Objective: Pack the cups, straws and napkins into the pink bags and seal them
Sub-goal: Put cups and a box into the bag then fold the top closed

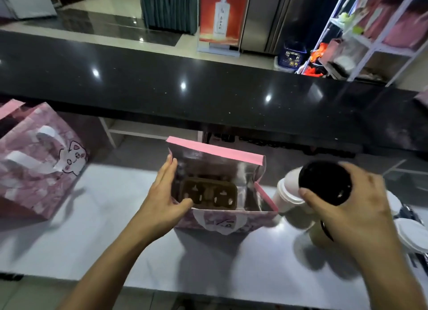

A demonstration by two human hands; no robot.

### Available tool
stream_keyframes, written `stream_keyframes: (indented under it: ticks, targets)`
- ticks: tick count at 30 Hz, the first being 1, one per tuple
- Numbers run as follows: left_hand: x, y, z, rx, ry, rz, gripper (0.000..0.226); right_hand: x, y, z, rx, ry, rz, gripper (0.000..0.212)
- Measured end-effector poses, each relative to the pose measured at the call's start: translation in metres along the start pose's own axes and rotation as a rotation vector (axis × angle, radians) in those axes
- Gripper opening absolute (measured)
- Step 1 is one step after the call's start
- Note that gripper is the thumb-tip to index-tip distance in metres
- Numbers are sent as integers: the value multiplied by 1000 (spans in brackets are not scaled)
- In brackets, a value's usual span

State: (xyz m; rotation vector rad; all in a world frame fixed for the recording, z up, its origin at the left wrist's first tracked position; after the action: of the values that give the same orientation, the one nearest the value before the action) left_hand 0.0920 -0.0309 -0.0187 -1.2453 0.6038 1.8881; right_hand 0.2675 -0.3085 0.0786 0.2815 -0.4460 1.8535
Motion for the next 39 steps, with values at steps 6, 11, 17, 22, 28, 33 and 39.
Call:
stream_keyframes:
  ticks: [6,11,17,22,28,33,39]
  targets:
    - [9,-1,5,12,-24,1,98,111,17,2,352,-187,373,74]
    - [7,0,10,22,19,-4,101,153,7,-111,510,184,594,78]
    - [9,3,7,44,17,9,101,169,-9,-190,548,384,639,72]
    - [9,5,5,50,33,5,102,167,-10,-217,650,422,698,75]
    - [12,3,6,42,10,-5,103,169,-12,-231,711,462,723,71]
    - [15,-1,4,28,-9,-7,102,168,-12,-234,747,522,719,76]
    - [12,-2,1,9,5,-44,101,144,-14,-133,597,67,675,42]
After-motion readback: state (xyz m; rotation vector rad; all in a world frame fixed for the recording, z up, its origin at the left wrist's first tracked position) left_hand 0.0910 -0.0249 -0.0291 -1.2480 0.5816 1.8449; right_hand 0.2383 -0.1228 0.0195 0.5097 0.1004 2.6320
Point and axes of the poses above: each hand's wrist, its own y-axis away from the middle knuckle, its own z-axis out of the back of the hand, x = y × z, the point moved 4 cm from there along -y, towards the middle knuckle, and after that the axes turned 11 degrees about y, right-handed, at the moved point
